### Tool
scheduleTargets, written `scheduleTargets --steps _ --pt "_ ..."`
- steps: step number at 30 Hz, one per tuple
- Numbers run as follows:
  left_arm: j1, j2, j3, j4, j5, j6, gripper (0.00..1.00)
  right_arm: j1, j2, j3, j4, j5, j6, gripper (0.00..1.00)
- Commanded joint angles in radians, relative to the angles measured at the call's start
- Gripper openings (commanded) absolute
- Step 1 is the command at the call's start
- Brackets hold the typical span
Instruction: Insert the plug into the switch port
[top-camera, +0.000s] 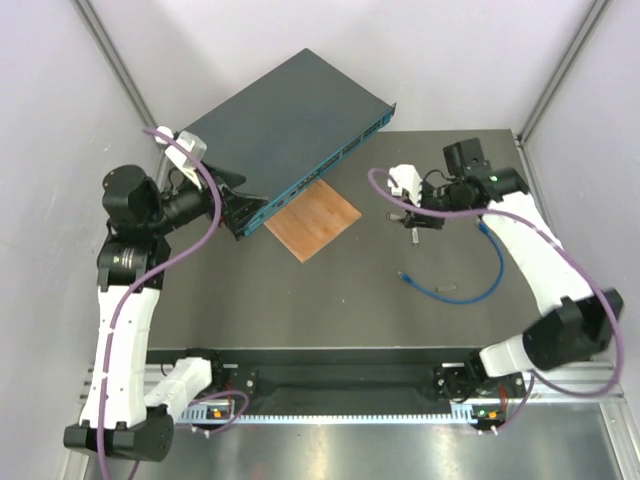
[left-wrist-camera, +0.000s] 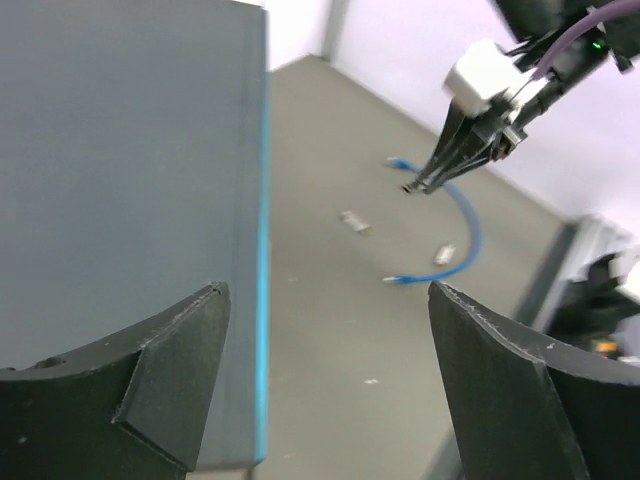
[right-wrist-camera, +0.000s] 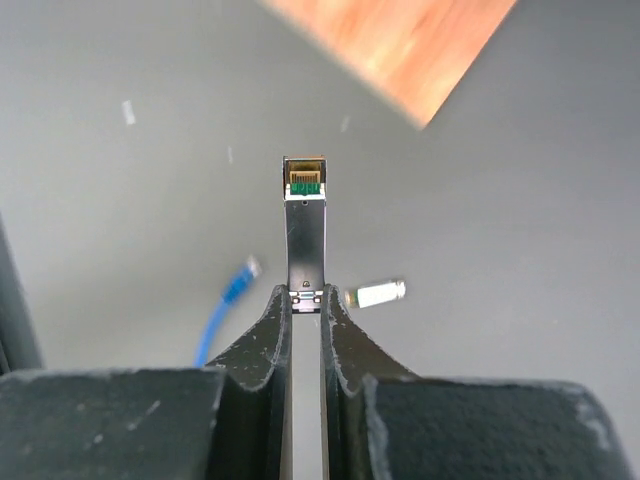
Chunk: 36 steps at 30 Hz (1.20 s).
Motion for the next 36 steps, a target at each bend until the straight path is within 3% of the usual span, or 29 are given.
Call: scheduleTargets --steps 1,6,12,24,33,36 --pt "-0.034 0.034 -0.013 0.148 0.052 -0.191 0.84 0.046 -0.099 0.011 0.166 -0.049 0.316 0.0" --pt "-0.223 0.104 -0.025 0.202 -0.02 -0.313 0.81 0.209 -0.211 -0.037 0.303 0.126 0.433 0.0" --pt "-0.415 0.178 -0.035 0.207 -0.11 -0.259 0.79 0.344 -0.205 -0.008 0.354 0.2 0.502 0.0" --pt "-0.457 0.25 -0.095 0.211 -0.224 -0.402 0.74 0.496 -0.202 -0.005 0.386 0.31 0.495 0.0" --pt "-0.468 0.296 -0.097 0.228 -0.232 -0.486 0.59 0.554 -0.195 0.011 0.379 0.367 0.456 0.0" --pt "-0.469 0.305 -0.097 0.243 -0.227 -0.512 0.5 0.568 -0.192 0.012 0.385 0.378 0.453 0.0"
